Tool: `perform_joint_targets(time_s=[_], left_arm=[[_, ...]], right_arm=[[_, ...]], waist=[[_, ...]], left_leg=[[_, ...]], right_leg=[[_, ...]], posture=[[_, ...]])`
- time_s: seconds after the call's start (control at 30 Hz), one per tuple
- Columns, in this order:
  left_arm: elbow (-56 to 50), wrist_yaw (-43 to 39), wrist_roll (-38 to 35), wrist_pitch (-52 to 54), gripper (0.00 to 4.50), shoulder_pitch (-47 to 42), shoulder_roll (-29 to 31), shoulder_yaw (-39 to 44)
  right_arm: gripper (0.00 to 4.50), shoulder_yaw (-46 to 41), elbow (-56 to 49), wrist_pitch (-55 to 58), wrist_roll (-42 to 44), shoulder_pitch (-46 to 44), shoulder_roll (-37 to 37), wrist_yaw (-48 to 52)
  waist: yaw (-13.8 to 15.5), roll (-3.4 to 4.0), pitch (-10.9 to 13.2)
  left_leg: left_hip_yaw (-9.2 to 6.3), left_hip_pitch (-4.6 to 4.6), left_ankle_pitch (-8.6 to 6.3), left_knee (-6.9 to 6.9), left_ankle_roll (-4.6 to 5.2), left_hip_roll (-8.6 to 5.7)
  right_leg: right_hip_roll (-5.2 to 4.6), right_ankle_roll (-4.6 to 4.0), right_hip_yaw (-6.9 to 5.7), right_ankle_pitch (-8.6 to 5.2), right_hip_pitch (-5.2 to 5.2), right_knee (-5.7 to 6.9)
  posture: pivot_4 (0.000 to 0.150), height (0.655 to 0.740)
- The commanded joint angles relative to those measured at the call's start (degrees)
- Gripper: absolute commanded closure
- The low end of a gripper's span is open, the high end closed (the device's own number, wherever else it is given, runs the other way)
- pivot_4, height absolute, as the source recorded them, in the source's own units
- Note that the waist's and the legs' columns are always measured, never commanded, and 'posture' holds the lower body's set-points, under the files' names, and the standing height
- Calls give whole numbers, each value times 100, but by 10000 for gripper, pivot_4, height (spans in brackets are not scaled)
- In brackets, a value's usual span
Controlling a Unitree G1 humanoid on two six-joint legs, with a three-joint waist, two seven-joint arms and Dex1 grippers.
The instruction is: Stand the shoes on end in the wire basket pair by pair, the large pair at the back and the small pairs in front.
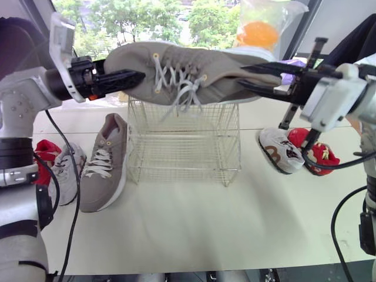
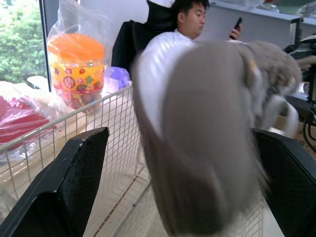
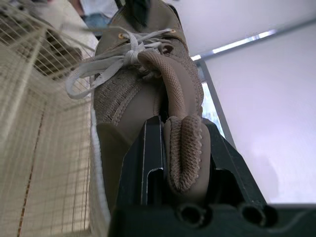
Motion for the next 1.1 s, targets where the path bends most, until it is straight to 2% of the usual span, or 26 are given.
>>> perform_joint_targets(time_s=[0.03,0.1,0.13,0.17,0.23,0.37,0.4,0.43,0.53,0.7,0.77,0.87,0.97,1.1], left_arm=[[-169,-108,28,46,0,-73,113,124],[-297,-152,17,102,0,19,117,90],[-357,-163,0,146,5189,62,115,83],[-438,-178,-29,184,7919,123,114,87],[-511,-97,-75,249,17964,181,58,154],[-567,230,-352,575,36707,225,-143,451],[-589,347,-431,686,38697,237,-211,551],[-604,465,-511,790,38773,245,-280,651],[-613,950,-841,1142,38778,269,-529,1053],[-717,1702,-1362,1489,38778,329,-886,1656],[-859,1970,-1559,1610,38778,395,-1025,1812],[-1162,2430,-1962,1777,38778,495,-1304,2000],[-1438,2933,-2414,1937,38778,590,-1619,2111],[-1638,3438,-2856,1987,38778,725,-1817,2136]], right_arm=[[39830,-114,-147,-126,98,-281,81,-99],[39830,-101,-94,-115,46,-363,114,-134],[40253,-93,-59,-124,16,-410,124,-142],[40253,-91,-34,-123,-8,-445,125,-152],[40253,-96,-19,-1,-7,-477,107,-157],[23255,-179,-161,1178,483,-473,17,-183],[16994,-232,-240,1587,700,-470,-7,-226],[12909,-291,-314,1958,890,-475,-22,-295],[0,-731,-557,3827,2153,-399,-162,-649],[0,-2007,-364,6254,4772,205,-228,-1419],[0,-2430,-158,6784,5755,513,-90,-1888],[0,-2489,-235,6911,7026,1062,464,-2732],[0,-1932,-404,6516,6831,1038,1322,-3276],[0,-1411,-184,6059,6435,547,2087,-3455]], waist=[[6,0,0],[10,0,0],[6,0,0],[4,0,0],[3,0,0],[9,0,0],[11,0,0],[12,0,0],[26,-1,0],[30,-4,-1],[25,-8,-1],[19,-13,-4],[-19,-11,-3],[-16,-9,-2]], left_leg=[[0,0,0,1,0,0],[-1,-1,0,7,0,0],[-1,-1,0,9,0,0],[-1,-2,0,12,0,0],[-1,-3,0,17,0,1],[-4,-3,0,30,0,2],[-5,-3,0,34,0,3],[-7,-4,0,39,1,3],[-10,-4,-1,47,1,4],[-21,-2,-2,50,3,5],[-23,-1,-2,51,3,6],[-22,1,-2,52,3,7],[-30,6,-2,53,3,7],[-38,7,-1,55,3,6]], right_leg=[[0,0,0,0,0,2],[0,0,-1,0,2,3],[0,0,-1,0,2,3],[0,0,0,0,2,4],[0,0,0,0,3,7],[0,-1,-1,1,5,14],[0,-1,-2,1,7,15],[0,-1,-3,1,10,16],[-3,-1,-4,2,15,17],[-6,-2,-11,3,26,14],[-6,-4,-12,4,28,13],[-7,-4,-11,5,31,14],[-4,-4,-7,6,31,17],[0,-4,-1,6,24,28]], posture=[[1500,7400],[1500,7400],[1500,7400],[1500,7400],[1500,7400],[1500,7400],[1500,7400],[1500,7400],[1500,7400],[1500,7400],[1500,7400],[1500,7400],[1500,7400],[1500,7400]])
